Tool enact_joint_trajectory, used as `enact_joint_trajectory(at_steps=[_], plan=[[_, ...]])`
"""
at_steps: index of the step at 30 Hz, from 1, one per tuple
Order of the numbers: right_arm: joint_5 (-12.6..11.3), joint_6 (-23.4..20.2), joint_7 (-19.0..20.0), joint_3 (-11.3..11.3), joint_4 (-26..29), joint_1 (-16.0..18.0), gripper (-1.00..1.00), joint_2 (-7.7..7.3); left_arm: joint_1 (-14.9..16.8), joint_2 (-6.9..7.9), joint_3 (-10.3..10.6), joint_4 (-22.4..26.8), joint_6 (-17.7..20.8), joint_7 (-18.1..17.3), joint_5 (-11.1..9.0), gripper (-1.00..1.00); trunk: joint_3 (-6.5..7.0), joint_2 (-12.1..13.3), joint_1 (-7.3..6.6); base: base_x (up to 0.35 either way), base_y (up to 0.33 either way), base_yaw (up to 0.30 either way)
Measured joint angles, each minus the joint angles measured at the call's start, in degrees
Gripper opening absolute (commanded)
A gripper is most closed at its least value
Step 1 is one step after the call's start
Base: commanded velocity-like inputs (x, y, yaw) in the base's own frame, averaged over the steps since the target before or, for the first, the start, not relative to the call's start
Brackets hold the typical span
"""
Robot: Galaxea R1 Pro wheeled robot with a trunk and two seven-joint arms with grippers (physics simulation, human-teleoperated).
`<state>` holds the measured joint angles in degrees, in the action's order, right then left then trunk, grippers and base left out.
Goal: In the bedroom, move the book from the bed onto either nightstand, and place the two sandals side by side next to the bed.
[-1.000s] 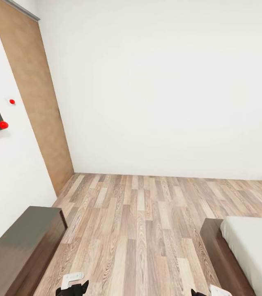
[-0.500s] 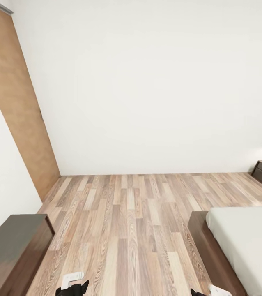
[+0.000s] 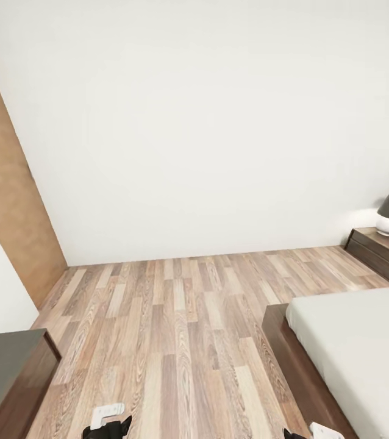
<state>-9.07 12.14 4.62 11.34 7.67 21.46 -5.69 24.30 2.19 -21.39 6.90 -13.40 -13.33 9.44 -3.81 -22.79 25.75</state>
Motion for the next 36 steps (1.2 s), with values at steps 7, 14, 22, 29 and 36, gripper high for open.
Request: enact_joint_trajectory(at_steps=[7,14,22,29,36], plan=[[0.00,0.00,0.00,-0.02,0.00,0.00,1.00,-0.01,-0.01,0.00,0.00,0.00,0.00,0.00,0.00,1.00,-0.16,0.00,0.00,0.000,0.000,-0.221],[0.00,-0.02,0.00,-0.02,0.00,0.00,1.00,0.01,0.00,0.00,0.00,0.00,0.00,0.00,0.00,1.00,-0.33,0.00,0.00,0.000,0.000,-0.223],[0.00,-0.01,0.00,-0.02,0.00,0.00,1.00,0.00,0.00,-0.04,0.00,0.00,0.00,0.00,0.00,1.00,-0.55,0.00,0.00,0.000,0.000,-0.240],[0.00,-0.01,0.00,-0.02,0.00,0.00,1.00,0.01,0.02,-0.06,0.00,0.00,0.00,0.00,0.00,1.00,-0.74,0.00,0.00,0.000,0.000,-0.281],[0.00,-0.04,0.00,-0.01,0.00,0.00,1.00,0.03,0.01,-0.03,0.00,0.00,0.00,0.00,0.00,1.00,-0.90,0.00,0.00,0.000,0.000,-0.289]])
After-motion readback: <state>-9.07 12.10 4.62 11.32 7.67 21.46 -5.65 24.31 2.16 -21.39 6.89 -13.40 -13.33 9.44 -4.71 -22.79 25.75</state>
